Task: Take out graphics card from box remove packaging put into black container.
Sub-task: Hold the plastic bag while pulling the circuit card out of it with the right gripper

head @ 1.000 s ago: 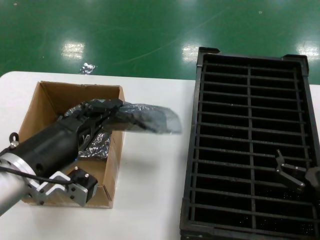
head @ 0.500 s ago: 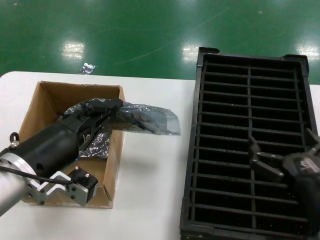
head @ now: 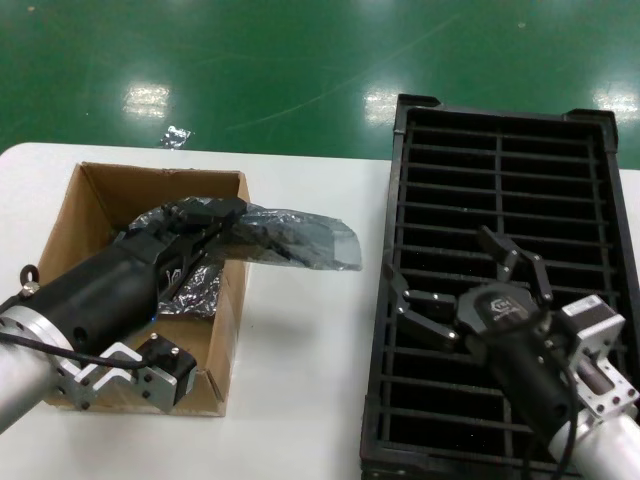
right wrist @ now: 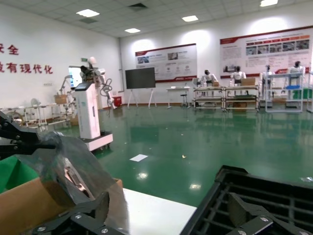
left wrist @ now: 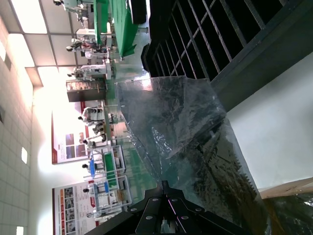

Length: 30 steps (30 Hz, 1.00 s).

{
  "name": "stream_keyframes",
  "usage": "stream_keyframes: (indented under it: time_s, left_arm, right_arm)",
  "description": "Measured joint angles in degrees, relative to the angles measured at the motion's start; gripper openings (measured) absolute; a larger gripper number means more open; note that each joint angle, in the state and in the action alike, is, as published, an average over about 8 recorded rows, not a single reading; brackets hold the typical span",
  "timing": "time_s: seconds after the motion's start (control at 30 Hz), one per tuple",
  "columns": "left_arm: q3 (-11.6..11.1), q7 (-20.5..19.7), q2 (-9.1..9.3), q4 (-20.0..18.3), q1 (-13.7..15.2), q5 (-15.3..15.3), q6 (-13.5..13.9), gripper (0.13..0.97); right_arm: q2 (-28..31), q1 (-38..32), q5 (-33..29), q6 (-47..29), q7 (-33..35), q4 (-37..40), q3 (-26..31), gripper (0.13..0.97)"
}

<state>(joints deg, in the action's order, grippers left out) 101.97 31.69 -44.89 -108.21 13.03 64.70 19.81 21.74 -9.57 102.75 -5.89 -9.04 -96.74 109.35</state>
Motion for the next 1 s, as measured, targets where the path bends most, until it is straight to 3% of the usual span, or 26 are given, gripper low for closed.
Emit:
stream_keyframes:
  time_s: [0.2, 0.53, 0.8, 0.93, 1.0]
  left_arm:
    - [0.0, 0.0, 0.00, 0.0, 0.0, 0.0, 0.0, 0.139]
    - [0.0, 0.0, 0.00, 0.0, 0.0, 0.0, 0.0, 0.139]
    - [0.0, 0.0, 0.00, 0.0, 0.0, 0.0, 0.0, 0.139]
    - [0.0, 0.0, 0.00, 0.0, 0.0, 0.0, 0.0, 0.139]
    - [0.0, 0.0, 0.00, 0.0, 0.0, 0.0, 0.0, 0.139]
  right_arm:
    - [4.9, -5.0, 5.0, 7.4, 1.7, 0.3, 9.4, 0.803]
    - [10.6, -12.6, 19.0, 18.1, 12.7, -0.3, 23.6, 0.623]
    - [12.3, -17.7, 26.7, 21.5, 20.3, -0.5, 30.6, 0.406]
    - [13.0, -19.4, 29.4, 22.5, 23.0, -0.6, 32.7, 0.406]
    - [13.2, -20.1, 30.6, 22.9, 24.3, -0.7, 33.6, 0.367]
